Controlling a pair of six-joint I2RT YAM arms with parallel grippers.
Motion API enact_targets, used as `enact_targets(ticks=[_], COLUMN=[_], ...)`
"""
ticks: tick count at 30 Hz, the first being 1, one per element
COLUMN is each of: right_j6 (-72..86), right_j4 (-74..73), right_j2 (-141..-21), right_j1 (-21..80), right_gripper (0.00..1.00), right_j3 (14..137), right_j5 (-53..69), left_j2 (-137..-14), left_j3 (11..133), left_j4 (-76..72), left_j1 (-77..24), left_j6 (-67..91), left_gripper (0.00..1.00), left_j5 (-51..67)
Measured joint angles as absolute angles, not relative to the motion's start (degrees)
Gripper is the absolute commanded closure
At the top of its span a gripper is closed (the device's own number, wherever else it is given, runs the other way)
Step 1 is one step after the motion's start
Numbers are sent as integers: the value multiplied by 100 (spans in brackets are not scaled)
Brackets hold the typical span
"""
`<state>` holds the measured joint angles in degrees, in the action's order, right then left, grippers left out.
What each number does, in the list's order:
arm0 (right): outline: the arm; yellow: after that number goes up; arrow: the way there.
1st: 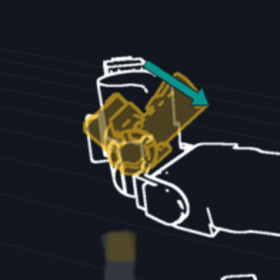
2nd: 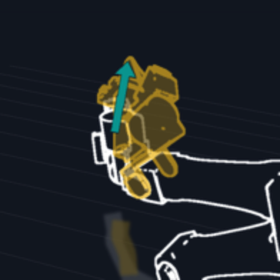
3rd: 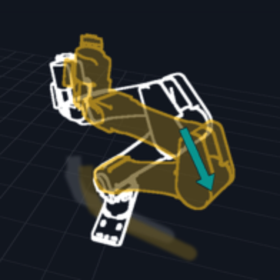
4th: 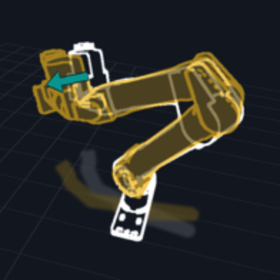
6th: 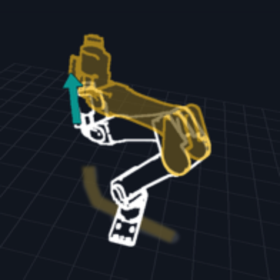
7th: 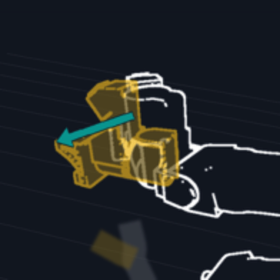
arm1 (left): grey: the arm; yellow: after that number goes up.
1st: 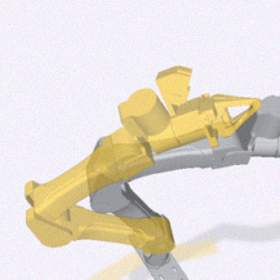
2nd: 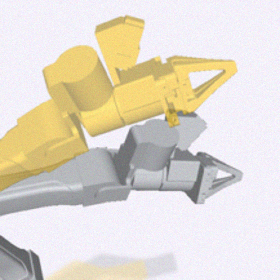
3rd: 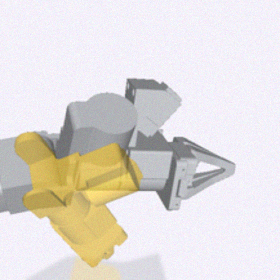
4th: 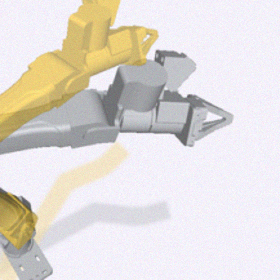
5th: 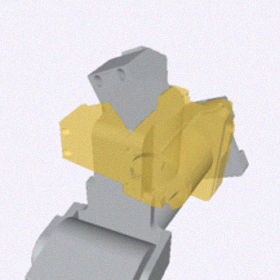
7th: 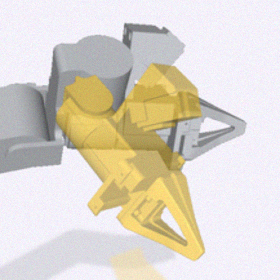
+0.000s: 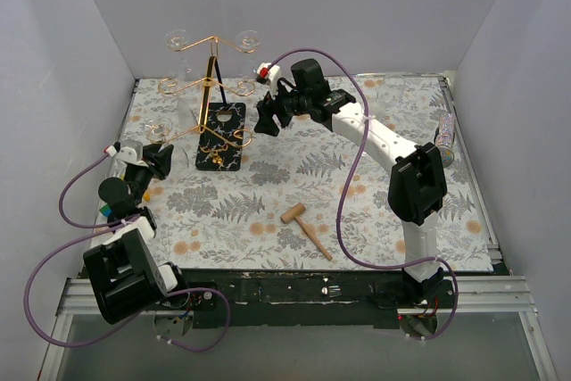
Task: Take the wine glass off the wine glass rack
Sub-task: Pick up the wine glass from the wine rack.
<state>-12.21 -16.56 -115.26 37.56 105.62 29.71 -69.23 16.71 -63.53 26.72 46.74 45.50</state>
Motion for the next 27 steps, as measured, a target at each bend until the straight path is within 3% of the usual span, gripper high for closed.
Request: enact_targets(ticks=[5,11,27], right_j6=[-1221,-1221,-1216], right_j4=[-1656,-1656,-1533], right_j2=[-11528,-11531,-11555], right_j1=[3778,3826,3876], right_gripper=[25,25,25], right_j3=[10562,10562,10420], right_j5=[2943,2873,2670], left_j2=[-7030,-7032,-6641], left_j3=[1743,1798,1859], left_j4=[-6436,-6477,-6370], left_j1=[2606,2600,2965], left_j6=[4720,4829,5647], left_gripper=[77,100,100], left_j5=[4545,4550,4766])
